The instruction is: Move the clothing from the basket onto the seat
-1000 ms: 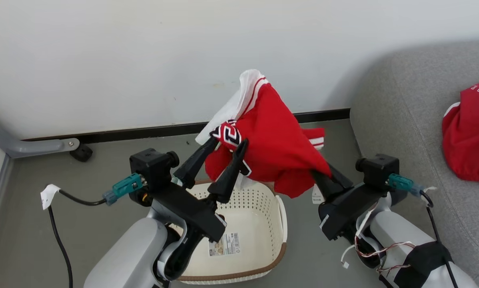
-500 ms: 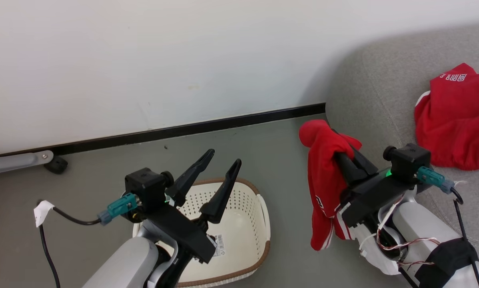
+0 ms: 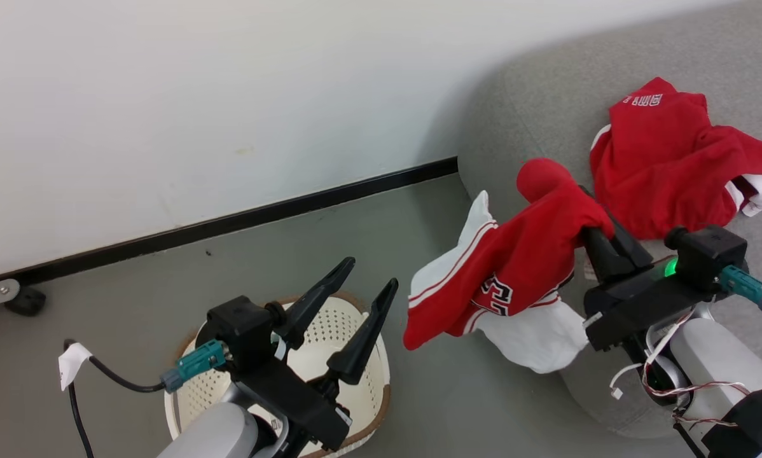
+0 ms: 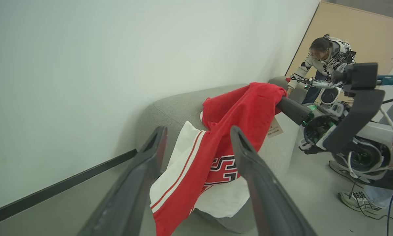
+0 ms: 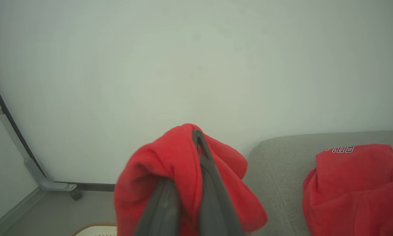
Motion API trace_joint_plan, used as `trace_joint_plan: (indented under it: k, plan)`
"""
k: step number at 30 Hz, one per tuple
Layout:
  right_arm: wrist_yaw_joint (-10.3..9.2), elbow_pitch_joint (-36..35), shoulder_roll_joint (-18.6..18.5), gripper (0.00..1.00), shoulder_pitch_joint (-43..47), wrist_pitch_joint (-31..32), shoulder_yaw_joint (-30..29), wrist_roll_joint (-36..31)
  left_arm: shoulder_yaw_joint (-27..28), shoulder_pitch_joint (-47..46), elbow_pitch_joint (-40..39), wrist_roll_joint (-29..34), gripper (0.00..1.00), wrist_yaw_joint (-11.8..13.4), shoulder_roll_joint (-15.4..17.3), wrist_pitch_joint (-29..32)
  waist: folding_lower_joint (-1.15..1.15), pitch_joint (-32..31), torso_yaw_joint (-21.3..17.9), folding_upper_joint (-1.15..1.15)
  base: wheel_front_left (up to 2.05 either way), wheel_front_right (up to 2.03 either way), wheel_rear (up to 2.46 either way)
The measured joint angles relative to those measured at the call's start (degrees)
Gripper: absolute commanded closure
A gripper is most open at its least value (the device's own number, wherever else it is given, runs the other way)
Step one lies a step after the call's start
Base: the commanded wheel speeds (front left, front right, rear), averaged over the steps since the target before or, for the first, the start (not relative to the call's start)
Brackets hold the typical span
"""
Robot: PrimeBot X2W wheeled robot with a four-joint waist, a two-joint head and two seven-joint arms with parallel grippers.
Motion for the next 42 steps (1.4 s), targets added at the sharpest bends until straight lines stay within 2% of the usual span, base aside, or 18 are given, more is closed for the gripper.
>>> trace_joint_plan:
  k: [11, 23, 35, 42]
  plan:
    - [-1.13, -6.05, -2.26, 1.00, 2.97, -0.01, -4.83, -2.76, -0.15, 0.06, -2.40, 2.81, 0.00, 1.02, 1.51, -0.96, 0.00, 0.76, -5.98, 0.00, 0.00, 0.00, 0.00]
    - [-2.03, -10.95, -3.14, 1.00, 6.60, -0.01, -9.58, -3.67, -0.58, -0.04, -3.15, 4.39, 0.00, 1.58, 2.00, -0.91, 0.00, 2.57, -11.62, 0.00, 0.00, 0.00, 0.00]
    - [-2.49, -15.57, -3.11, 1.00, 7.76, -0.01, -14.05, -4.64, -1.03, -1.58, -2.44, 5.92, 0.00, 1.51, 2.58, -0.62, 0.00, 5.33, -12.56, 0.00, 0.00, 0.00, 0.00]
    - [-1.58, -17.62, -3.56, 1.00, 5.13, -0.02, -17.36, -4.59, -1.68, -2.91, -3.63, 6.02, 0.00, 1.18, 2.67, -0.31, 0.00, 6.91, -11.83, 0.00, 0.00, 0.00, 0.00]
